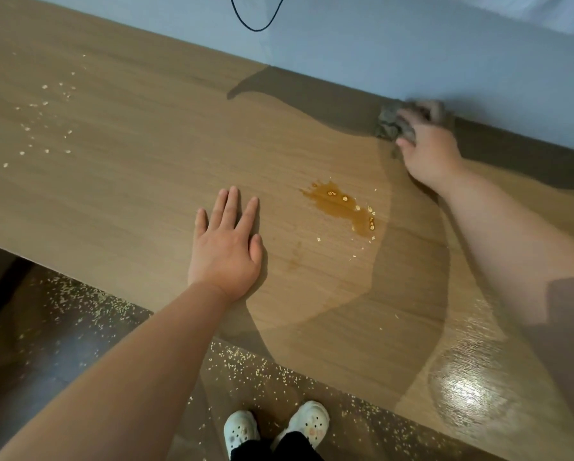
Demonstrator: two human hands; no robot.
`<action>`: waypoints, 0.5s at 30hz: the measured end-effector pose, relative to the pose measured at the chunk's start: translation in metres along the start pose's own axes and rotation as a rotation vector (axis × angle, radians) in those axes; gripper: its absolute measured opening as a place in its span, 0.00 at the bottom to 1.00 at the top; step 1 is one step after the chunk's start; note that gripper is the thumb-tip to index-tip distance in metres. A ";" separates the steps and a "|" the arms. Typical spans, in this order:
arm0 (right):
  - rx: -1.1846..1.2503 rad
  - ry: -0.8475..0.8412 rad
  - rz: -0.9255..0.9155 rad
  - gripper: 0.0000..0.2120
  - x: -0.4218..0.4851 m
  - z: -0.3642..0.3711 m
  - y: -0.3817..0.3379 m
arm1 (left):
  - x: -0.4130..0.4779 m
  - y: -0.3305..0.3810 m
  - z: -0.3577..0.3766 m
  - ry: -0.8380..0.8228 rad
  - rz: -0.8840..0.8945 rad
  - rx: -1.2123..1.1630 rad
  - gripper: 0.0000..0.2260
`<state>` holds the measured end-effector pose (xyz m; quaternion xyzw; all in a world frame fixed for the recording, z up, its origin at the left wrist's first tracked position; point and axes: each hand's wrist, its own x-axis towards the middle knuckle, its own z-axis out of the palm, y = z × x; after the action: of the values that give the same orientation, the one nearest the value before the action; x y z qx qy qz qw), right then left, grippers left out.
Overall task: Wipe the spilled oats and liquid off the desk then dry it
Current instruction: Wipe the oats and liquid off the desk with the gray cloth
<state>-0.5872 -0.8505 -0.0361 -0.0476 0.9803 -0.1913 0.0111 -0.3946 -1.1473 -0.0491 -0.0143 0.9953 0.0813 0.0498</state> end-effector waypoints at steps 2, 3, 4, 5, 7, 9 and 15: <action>0.010 0.022 0.053 0.23 0.017 0.008 -0.011 | 0.000 0.000 0.000 0.010 0.000 -0.004 0.32; 0.015 0.021 0.039 0.23 0.021 0.012 -0.019 | 0.000 0.000 0.000 0.012 0.000 -0.007 0.32; 0.033 0.008 0.013 0.24 0.021 0.013 -0.027 | 0.000 0.000 0.000 0.014 0.001 -0.010 0.32; 0.061 -0.015 -0.018 0.24 0.018 0.014 -0.036 | 0.000 0.000 0.000 0.015 0.002 -0.012 0.32; 0.115 -0.088 -0.132 0.24 -0.002 0.015 -0.051 | 0.000 0.000 0.000 0.016 0.001 -0.013 0.32; 0.138 -0.168 -0.310 0.26 -0.032 0.017 -0.064 | -0.001 0.001 0.000 0.016 0.000 -0.012 0.32; 0.102 -0.365 -0.427 0.28 -0.048 0.005 -0.058 | -0.001 0.001 0.000 0.014 -0.002 -0.014 0.32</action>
<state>-0.5343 -0.9008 -0.0186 -0.2861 0.9190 -0.2268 0.1490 -0.3935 -1.1459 -0.0488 -0.0162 0.9950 0.0883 0.0428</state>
